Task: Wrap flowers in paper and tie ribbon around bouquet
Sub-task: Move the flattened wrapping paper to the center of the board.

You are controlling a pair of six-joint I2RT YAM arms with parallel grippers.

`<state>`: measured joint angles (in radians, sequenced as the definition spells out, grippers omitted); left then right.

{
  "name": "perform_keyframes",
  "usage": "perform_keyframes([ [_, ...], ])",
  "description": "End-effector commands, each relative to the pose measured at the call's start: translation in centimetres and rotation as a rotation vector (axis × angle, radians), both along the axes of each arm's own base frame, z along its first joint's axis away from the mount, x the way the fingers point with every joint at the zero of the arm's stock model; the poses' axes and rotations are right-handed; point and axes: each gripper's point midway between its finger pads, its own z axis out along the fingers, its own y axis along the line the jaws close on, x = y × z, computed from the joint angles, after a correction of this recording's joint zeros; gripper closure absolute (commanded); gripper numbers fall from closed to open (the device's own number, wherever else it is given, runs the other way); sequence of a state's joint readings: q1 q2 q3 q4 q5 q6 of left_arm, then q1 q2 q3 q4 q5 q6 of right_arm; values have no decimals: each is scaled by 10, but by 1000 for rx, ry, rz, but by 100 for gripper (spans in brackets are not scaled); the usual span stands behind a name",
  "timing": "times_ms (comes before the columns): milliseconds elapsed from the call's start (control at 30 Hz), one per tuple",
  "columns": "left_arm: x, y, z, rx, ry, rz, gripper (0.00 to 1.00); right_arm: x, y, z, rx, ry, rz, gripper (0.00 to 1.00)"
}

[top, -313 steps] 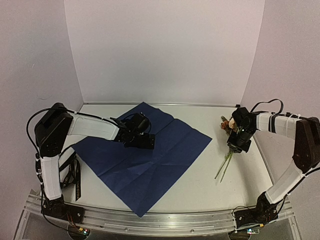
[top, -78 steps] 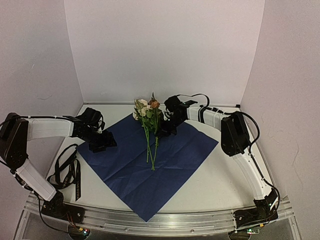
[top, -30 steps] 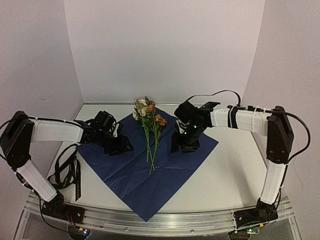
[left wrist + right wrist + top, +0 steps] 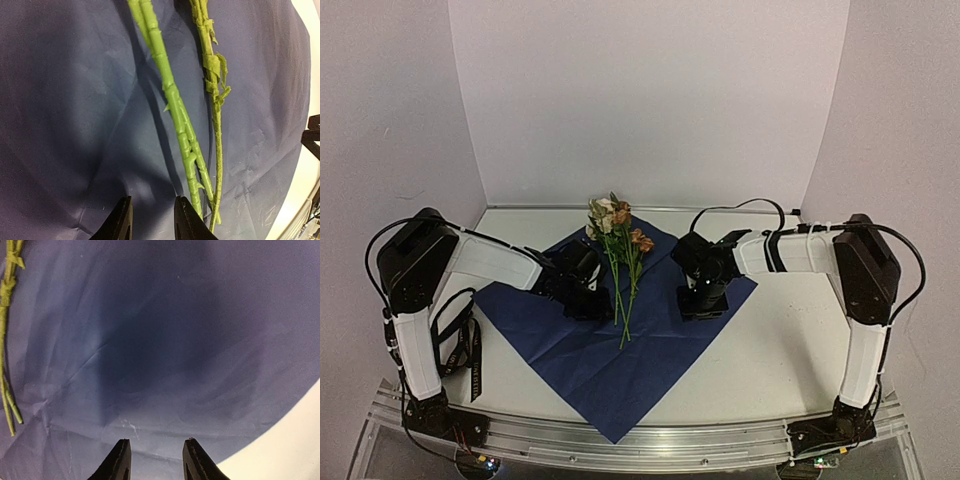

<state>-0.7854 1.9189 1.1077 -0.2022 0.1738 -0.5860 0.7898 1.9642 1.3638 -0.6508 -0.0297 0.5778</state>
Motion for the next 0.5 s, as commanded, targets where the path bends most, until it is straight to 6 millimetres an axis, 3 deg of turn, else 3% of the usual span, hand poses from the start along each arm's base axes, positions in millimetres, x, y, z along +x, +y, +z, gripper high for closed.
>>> perform_keyframes([
  [0,-8,3,-23,96,26,-30,72,9,-6,-8,-17,-47,-63,64],
  [467,-16,-33,-25,83,25,-92,73,-24,-73,-22,-171,-67,-169,65],
])
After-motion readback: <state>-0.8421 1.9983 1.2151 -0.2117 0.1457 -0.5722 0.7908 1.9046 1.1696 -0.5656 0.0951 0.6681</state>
